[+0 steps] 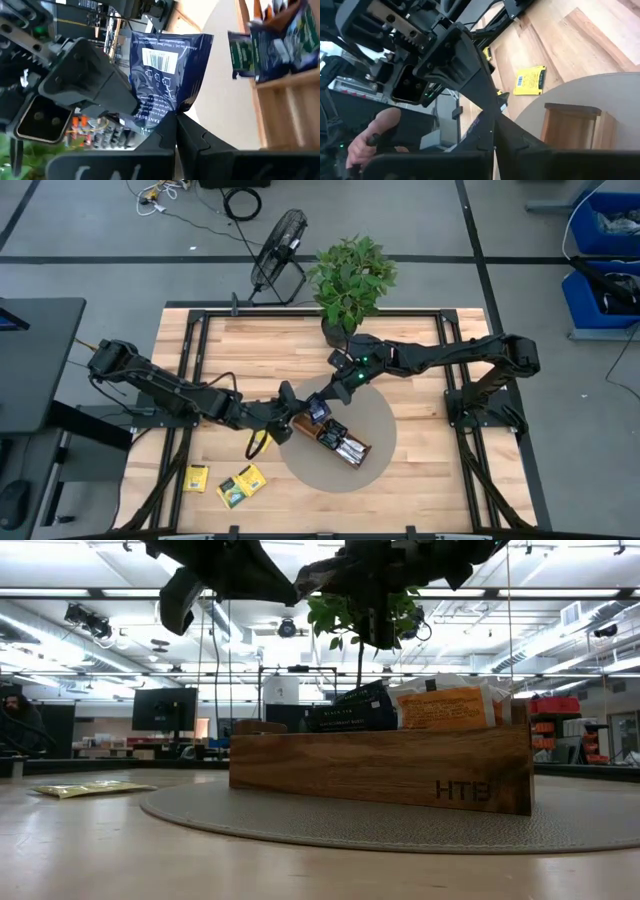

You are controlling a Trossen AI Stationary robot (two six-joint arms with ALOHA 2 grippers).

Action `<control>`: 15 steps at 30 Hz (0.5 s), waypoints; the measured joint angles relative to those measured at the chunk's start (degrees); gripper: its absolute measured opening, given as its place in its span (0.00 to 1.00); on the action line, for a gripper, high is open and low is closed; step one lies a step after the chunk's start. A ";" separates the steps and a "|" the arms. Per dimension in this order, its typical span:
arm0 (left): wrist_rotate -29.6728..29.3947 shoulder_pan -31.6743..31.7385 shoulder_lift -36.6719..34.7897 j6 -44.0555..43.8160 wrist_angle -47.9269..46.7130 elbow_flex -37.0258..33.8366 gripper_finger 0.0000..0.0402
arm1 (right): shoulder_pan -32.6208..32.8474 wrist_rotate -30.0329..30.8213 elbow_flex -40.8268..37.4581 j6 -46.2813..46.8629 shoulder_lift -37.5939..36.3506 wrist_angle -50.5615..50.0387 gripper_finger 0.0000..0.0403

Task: Pick & Place Tea
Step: Put the purple tea bag into the middle section of the wooden organizer

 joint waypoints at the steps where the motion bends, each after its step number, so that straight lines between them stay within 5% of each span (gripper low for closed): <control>1: -0.03 -0.24 0.00 -1.39 0.16 0.00 0.02 | 0.14 0.30 0.00 -0.09 0.00 -0.17 0.02; 7: -0.21 -0.81 0.00 -16.10 0.19 0.00 0.09 | 0.88 3.02 -0.02 -2.68 0.00 -1.80 0.01; 15: 0.72 -0.83 -0.02 -32.72 -12.85 -0.07 0.29 | 1.88 8.58 -0.09 -5.90 -0.32 -3.46 0.00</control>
